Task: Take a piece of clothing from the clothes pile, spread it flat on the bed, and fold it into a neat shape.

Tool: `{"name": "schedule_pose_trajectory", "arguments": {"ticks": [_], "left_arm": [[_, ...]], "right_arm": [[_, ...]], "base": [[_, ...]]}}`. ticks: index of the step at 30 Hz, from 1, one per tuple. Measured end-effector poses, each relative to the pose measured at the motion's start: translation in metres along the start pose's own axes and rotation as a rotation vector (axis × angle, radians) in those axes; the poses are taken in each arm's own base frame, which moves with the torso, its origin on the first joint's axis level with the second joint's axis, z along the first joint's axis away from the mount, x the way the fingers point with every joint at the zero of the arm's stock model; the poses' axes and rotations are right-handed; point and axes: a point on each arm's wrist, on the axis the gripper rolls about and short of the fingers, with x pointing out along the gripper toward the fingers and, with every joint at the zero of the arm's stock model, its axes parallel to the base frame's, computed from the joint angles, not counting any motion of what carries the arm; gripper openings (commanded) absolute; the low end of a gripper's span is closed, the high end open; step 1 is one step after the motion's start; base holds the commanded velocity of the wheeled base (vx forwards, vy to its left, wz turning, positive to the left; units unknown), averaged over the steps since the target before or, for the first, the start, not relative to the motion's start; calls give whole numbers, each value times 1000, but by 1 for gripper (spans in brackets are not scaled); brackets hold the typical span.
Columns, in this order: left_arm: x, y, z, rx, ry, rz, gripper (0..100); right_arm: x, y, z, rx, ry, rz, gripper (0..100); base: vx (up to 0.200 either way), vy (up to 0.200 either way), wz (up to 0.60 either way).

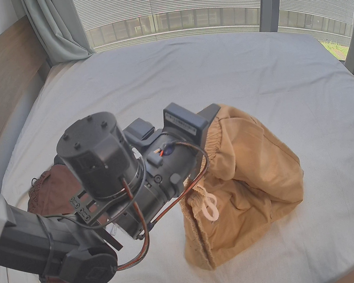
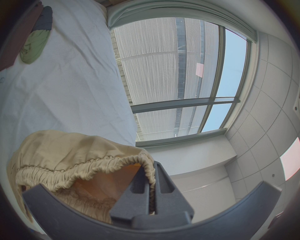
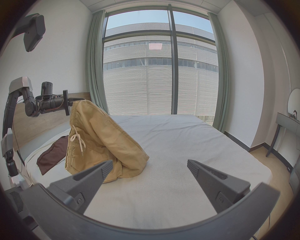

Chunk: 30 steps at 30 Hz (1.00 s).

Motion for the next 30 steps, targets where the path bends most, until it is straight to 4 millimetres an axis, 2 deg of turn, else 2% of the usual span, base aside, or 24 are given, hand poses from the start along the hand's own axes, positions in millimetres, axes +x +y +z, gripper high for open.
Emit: {"name": "schedule_pose_trajectory", "arguments": {"ticks": [16,22,30], "left_arm": [[-40,37,3,185,5,-20,0],[-56,53,4,250,42,23,0],[-75,76,25,377,36,84,0]], "right_arm": [[0,0,0,0,0,0,100],[0,0,0,0,0,0,100],[0,0,0,-1,0,0,100]], "base": [[0,0,0],[0,0,0],[0,0,0]]}}
